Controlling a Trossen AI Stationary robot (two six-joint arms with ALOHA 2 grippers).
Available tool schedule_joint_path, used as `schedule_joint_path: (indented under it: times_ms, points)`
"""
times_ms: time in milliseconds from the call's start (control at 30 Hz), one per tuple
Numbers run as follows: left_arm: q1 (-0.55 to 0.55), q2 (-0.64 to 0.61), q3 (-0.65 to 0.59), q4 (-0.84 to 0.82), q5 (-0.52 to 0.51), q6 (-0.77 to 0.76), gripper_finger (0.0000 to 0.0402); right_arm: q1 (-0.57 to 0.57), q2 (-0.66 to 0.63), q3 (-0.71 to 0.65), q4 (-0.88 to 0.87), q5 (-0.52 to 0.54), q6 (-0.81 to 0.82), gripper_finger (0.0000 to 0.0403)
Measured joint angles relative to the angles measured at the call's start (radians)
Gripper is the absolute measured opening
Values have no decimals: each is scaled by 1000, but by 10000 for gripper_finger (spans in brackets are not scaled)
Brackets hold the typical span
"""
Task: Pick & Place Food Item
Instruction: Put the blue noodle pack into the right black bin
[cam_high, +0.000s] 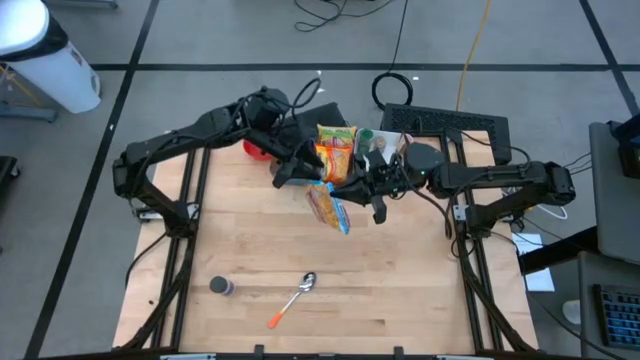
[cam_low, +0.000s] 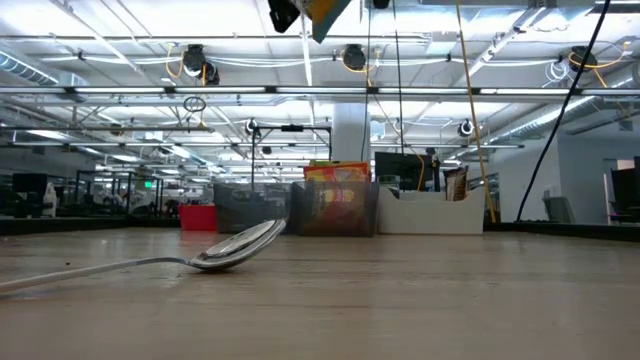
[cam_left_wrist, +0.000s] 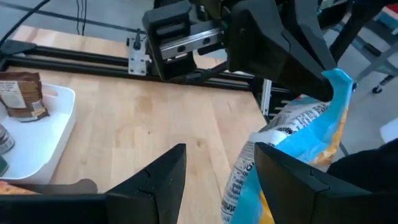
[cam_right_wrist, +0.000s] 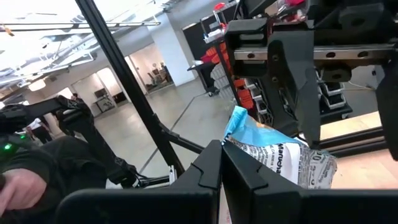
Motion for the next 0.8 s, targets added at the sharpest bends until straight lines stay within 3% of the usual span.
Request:
schedule_joint_path:
  times_ms: [267, 500, 800]
  points:
    - [23, -13, 0, -7, 11, -9, 198, 0, 0, 0, -35, -1, 1, 0]
    - [50, -24, 0, 1, 133, -46, 198, 0, 0, 0, -74, -1, 0, 0]
    - [12, -27, 0, -2, 135, -26, 198, -8, 0, 0, -67, -3, -7, 0]
